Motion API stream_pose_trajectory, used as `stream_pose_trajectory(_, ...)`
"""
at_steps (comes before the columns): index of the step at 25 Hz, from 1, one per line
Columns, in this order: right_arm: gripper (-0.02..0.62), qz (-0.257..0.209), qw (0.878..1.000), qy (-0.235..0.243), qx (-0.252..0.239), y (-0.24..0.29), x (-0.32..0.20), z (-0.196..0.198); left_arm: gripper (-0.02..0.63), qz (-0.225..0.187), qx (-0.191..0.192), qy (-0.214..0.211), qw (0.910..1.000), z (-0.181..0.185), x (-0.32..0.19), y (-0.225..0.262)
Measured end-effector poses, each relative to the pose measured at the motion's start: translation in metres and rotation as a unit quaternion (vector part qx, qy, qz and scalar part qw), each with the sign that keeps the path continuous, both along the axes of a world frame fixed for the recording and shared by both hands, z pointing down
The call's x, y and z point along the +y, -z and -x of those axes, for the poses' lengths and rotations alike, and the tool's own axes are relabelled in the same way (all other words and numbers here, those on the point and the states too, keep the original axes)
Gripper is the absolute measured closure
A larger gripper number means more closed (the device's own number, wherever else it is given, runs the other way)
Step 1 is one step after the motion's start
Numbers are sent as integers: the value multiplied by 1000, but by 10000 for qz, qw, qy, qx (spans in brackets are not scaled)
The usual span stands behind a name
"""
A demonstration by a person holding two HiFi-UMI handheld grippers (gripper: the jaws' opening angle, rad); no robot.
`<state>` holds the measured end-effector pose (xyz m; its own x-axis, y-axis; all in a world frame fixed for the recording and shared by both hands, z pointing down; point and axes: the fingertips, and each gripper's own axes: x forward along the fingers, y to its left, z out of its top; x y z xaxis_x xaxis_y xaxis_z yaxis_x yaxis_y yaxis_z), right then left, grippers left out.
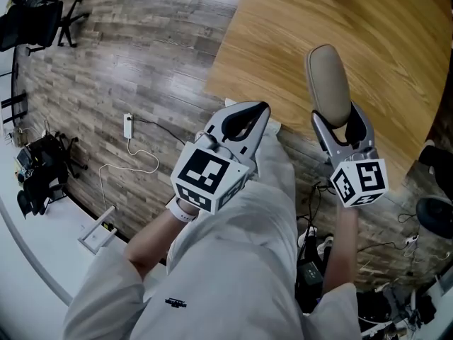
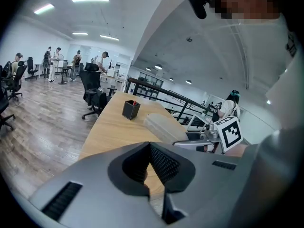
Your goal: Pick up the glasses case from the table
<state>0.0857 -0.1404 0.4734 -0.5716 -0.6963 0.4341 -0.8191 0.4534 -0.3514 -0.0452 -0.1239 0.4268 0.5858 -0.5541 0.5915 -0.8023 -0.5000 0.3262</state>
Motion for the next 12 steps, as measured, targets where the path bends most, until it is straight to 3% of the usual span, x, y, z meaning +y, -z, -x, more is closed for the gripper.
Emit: stream_pose_trajectory(12, 230, -358, 9991, -244, -26, 45, -3, -18, 598, -267, 91, 165, 9995, 2, 3, 33)
